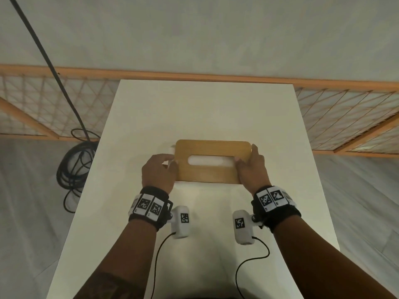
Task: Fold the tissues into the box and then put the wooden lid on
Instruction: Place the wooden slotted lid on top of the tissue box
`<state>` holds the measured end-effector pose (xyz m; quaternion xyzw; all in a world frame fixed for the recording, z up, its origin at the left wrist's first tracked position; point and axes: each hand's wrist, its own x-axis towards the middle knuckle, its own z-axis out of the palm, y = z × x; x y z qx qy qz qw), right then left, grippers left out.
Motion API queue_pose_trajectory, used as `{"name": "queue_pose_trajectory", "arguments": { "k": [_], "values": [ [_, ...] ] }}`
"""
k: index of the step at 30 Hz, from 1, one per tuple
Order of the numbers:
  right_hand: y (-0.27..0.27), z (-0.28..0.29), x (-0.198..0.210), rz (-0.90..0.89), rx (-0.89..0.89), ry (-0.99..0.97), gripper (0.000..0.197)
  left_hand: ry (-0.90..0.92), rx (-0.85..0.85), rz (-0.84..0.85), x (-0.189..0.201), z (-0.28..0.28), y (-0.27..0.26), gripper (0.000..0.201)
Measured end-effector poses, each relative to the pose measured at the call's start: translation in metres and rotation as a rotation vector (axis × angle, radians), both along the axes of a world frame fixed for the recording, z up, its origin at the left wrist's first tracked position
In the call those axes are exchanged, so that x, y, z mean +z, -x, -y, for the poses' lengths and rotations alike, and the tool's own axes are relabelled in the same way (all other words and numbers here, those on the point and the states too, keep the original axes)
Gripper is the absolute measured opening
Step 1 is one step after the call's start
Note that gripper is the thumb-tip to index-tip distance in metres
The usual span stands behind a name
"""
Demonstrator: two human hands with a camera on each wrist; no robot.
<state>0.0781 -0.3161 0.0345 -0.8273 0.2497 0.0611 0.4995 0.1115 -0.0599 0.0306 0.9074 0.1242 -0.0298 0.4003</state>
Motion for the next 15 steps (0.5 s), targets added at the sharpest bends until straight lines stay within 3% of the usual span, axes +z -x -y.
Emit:
{"name": "queue_pose_trajectory", "arguments": {
  "k": [5, 15],
  "values": [
    [-0.005, -0.004, -0.009, -0.020, -0.029, 0.022, 0.058, -0.011, -0.089, -0.086, -0.002, -0.007, -0.007, 0.028],
    [-0.019, -0.015, -0.003, -0.074, 0.075, 0.114, 0.059, 0.115, 0.073, -0.064, 0.000, -0.012, 0.004, 0.026]
  ]
}}
